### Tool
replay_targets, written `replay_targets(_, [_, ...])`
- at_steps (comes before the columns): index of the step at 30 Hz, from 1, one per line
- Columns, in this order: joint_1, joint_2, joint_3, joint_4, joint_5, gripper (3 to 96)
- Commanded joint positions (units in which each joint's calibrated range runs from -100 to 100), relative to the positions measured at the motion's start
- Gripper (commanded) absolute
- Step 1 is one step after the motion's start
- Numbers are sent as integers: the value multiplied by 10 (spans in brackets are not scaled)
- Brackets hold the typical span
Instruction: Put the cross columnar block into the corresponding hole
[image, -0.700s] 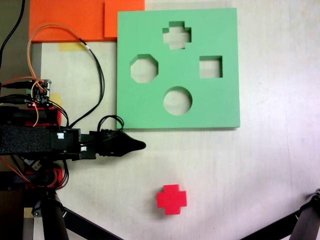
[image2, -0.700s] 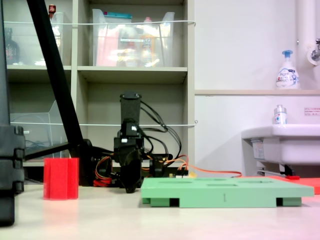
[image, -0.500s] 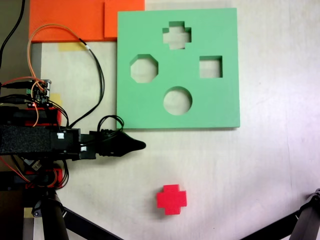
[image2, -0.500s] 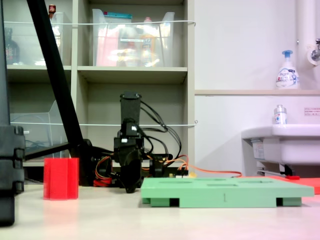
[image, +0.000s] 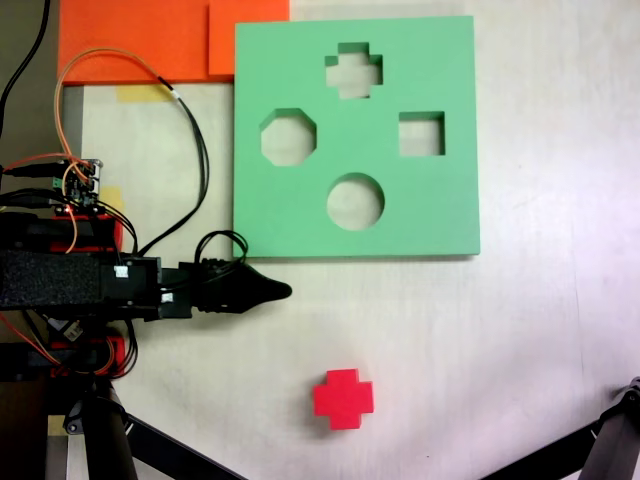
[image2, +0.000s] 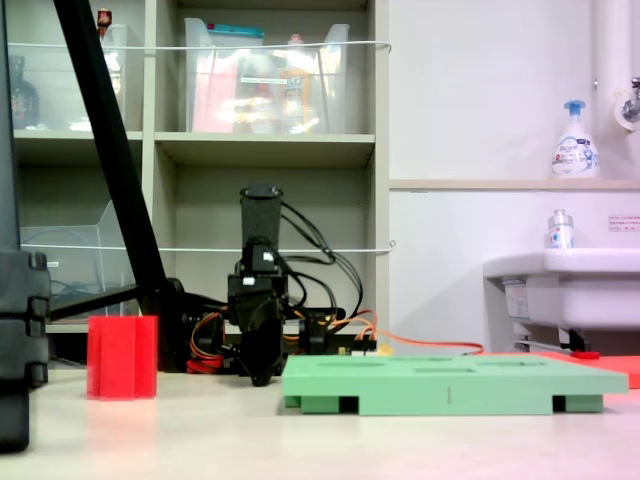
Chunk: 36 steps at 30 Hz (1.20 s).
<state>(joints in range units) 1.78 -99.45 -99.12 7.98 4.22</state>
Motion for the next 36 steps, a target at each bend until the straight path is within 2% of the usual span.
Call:
replay_targets(1, [-4, -5, -9, -64, 0, 489])
replay_targets(5, [-33, -5, -9, -54, 83, 493])
replay_targets(9, [-67, -5, -9, 19, 239, 491])
replay_targets(13, [-99, -5, -9, -29, 250, 446])
replay_targets(16, [-104, -5, 51, -181, 270, 437])
replay_targets(21, [-104, 4, 417, -648, 316, 438])
replay_targets(27, [-96, 307, 885, -1079, 336, 464])
replay_targets(33, [-111, 467, 1096, -1080, 336, 536])
replay_targets(36, [-119, 535, 1148, -1080, 335, 641])
